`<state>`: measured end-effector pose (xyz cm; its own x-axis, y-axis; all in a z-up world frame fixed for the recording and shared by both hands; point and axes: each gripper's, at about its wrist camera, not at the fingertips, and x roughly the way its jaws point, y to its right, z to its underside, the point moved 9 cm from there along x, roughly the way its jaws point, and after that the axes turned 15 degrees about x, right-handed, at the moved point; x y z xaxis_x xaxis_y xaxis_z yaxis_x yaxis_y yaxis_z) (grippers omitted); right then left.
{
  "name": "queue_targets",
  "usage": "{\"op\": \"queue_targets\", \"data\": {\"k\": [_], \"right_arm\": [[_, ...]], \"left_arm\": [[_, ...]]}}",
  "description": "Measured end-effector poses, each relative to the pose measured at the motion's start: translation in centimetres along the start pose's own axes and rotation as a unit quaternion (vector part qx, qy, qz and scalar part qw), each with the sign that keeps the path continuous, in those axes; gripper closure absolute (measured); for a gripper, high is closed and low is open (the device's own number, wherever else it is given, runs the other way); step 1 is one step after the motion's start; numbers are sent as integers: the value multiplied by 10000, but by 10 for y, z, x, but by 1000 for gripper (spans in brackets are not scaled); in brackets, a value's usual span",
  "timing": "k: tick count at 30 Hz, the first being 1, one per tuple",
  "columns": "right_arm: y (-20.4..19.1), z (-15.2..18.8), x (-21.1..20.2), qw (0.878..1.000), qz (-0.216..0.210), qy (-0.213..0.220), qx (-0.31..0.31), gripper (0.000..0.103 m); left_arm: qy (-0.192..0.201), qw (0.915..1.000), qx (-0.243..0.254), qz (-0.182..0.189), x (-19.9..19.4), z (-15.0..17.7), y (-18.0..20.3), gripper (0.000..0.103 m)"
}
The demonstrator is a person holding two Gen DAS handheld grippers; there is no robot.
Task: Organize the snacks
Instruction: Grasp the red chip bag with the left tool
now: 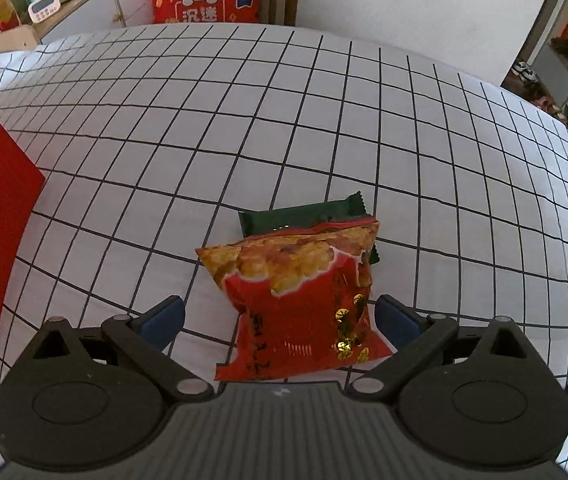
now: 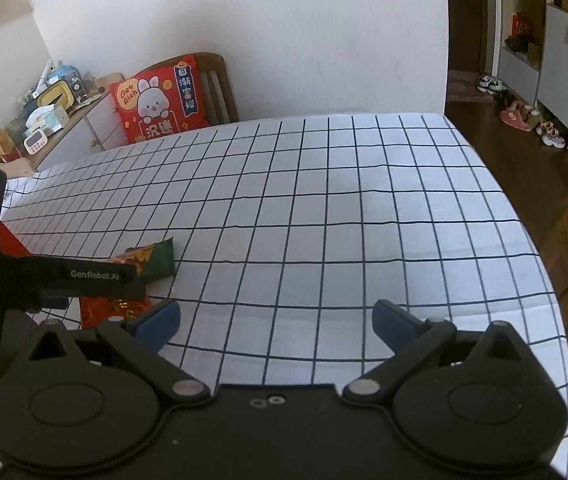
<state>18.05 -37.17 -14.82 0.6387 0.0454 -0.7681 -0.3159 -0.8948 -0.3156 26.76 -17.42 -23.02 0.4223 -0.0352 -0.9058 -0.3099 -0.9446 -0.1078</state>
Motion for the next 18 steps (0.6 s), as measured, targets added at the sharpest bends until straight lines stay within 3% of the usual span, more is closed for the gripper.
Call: {"op": "queue_targets", "data": {"k": [3, 5, 11, 18], "right_arm": [[-7, -2, 9, 10000, 5, -67, -20, 1], [-13, -4, 15, 9999, -25, -98, -54, 1], [-33, -8, 33, 9994, -126, -221, -229, 1], [-58, -6, 56, 9977, -239, -396, -502, 2]], "left_arm": [[-24, 9999, -5, 167, 2, 0, 0, 16], [30, 9996, 40, 275, 0, -1, 2, 32], [52, 9988, 3, 479, -6, 2, -4, 43], [143, 9977, -302, 589, -24, 11, -32, 45]]}}
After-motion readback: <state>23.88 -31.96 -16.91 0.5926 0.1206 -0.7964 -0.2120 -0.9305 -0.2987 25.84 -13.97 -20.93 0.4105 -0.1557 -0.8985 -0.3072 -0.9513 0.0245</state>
